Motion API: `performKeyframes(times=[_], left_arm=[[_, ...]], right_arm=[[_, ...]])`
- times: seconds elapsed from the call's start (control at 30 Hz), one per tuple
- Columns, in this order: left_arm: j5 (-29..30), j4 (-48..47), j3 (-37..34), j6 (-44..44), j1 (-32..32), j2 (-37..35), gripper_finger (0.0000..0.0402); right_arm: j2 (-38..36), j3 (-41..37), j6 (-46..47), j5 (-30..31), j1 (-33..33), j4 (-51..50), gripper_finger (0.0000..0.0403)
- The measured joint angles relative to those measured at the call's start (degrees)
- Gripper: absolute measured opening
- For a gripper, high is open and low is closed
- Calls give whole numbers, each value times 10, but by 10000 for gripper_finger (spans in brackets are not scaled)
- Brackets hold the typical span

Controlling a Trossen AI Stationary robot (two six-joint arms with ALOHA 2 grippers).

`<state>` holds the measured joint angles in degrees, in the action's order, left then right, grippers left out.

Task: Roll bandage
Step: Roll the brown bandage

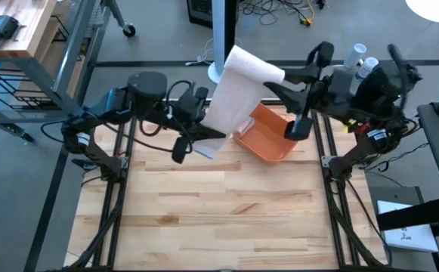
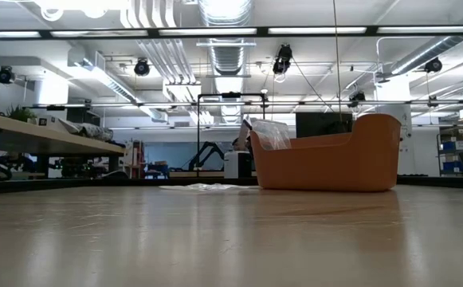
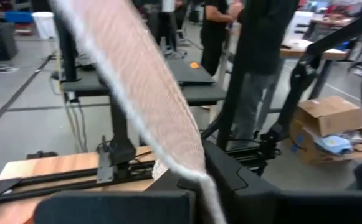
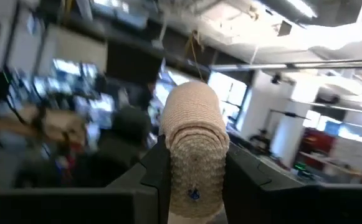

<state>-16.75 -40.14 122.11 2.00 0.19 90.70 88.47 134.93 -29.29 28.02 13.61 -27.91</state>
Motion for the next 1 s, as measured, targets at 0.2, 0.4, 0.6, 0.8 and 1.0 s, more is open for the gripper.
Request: performKeyframes(times=[0.2, 0.4, 0.6, 0.8, 1.0], left_arm=[[-47, 19, 0, 19, 0, -8, 0], [-99, 92, 0, 86, 0, -8, 0], [-113, 195, 0, 182, 0, -17, 16], [-87, 278, 1, 266, 2, -19, 70], [9, 273, 1, 311, 29, -17, 146]], right_arm=[[15, 0, -70, 56, -2, -52, 93], [33, 0, -98, 67, -9, -77, 96], [38, 0, -64, 65, -18, -139, 88], [54, 0, -16, 47, -19, -198, 88], [82, -1, 66, -69, -18, -228, 88]])
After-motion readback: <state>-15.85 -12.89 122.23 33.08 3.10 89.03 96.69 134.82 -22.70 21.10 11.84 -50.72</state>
